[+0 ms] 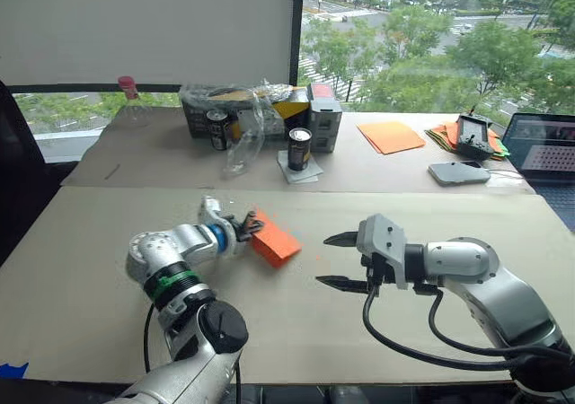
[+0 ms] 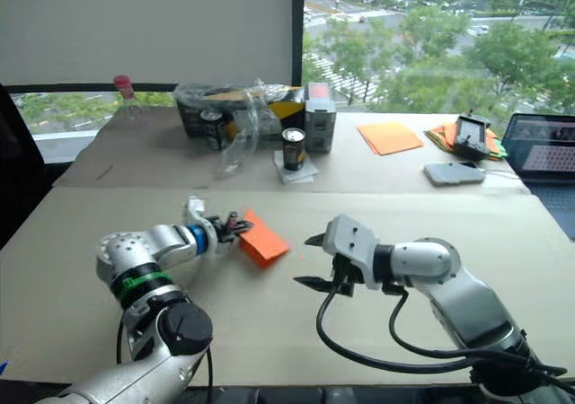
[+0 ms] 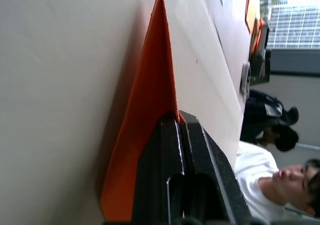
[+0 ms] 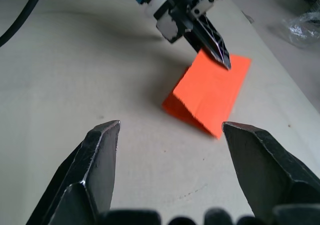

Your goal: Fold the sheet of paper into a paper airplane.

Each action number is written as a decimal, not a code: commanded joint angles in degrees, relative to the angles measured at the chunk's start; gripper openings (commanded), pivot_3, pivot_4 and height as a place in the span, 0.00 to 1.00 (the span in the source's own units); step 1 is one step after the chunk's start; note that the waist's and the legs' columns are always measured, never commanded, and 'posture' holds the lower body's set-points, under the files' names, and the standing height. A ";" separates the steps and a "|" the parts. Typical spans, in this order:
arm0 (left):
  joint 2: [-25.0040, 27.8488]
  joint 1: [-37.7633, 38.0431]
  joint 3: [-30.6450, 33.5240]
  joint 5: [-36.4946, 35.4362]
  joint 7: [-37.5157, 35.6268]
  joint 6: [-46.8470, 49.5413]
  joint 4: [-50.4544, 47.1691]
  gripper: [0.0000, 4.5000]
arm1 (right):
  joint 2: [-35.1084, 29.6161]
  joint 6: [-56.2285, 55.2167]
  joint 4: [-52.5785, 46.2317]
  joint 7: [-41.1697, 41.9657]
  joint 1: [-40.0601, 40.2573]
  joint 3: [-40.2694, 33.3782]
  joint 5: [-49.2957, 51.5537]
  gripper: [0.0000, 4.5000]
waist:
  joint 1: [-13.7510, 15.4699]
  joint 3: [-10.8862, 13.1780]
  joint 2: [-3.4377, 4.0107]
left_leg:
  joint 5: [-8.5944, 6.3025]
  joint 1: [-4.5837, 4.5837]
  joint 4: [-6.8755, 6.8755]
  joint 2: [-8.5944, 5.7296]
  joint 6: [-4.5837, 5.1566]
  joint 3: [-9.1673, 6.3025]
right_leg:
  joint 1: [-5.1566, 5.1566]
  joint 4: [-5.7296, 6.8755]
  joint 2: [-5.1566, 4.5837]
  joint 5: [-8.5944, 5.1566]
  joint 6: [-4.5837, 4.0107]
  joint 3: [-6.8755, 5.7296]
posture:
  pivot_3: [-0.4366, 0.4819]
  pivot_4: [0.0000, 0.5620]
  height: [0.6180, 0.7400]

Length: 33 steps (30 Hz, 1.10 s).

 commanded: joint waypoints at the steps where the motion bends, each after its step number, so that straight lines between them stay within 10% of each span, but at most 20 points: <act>1: -18.66 -6.97 8.76 -1.47 10.11 0.38 -8.79 0.01 | 0.35 -1.18 -0.44 0.04 -1.04 -0.14 -0.39 0.81 | 0.51 0.01 0.09 | 0.00 0.02 -0.04 -0.04 0.00 -0.01 | 0.01 0.02 0.01 -0.02 0.01 -0.02 | 0.48 0.27 0.43; 16: -21.16 -4.15 9.80 -24.25 28.74 0.38 -5.55 0.01 | 1.66 -0.11 -0.08 -1.09 -2.08 1.32 -1.67 0.81 | 2.22 0.04 0.03 | -0.02 0.00 0.19 -0.19 0.03 -0.12 | 0.11 0.12 -0.03 -0.02 0.02 -0.15 | 0.48 0.27 0.43; 22: -17.84 0.60 4.41 -39.01 37.58 0.38 -2.55 0.42 | 3.97 -0.57 1.30 -1.72 -3.10 3.32 -2.73 0.81 | 2.14 0.04 0.03 | -0.02 0.00 0.19 -0.20 0.02 -0.11 | 0.08 0.22 -0.03 -0.02 0.02 -0.11 | 0.48 0.27 0.43; 28: -4.69 9.97 -7.14 -62.14 48.24 -0.50 2.32 0.86 | 10.55 -2.29 6.30 -4.49 -5.95 7.94 -6.38 0.81 | 1.72 -0.02 0.09 | 0.00 -0.01 0.25 -0.20 -0.01 -0.09 | 0.00 0.36 -0.03 -0.02 0.02 -0.01 | 0.48 0.27 0.43; 33: 22.47 20.18 -25.58 -81.15 48.34 -4.69 9.84 1.00 | 16.23 -2.92 13.64 -6.06 -10.18 10.41 -8.68 0.81 | 0.14 -0.08 -0.18 | 0.05 -0.14 0.32 -0.12 -0.13 0.06 | -0.44 0.80 0.04 -0.06 -0.03 0.22 | 0.48 0.27 0.43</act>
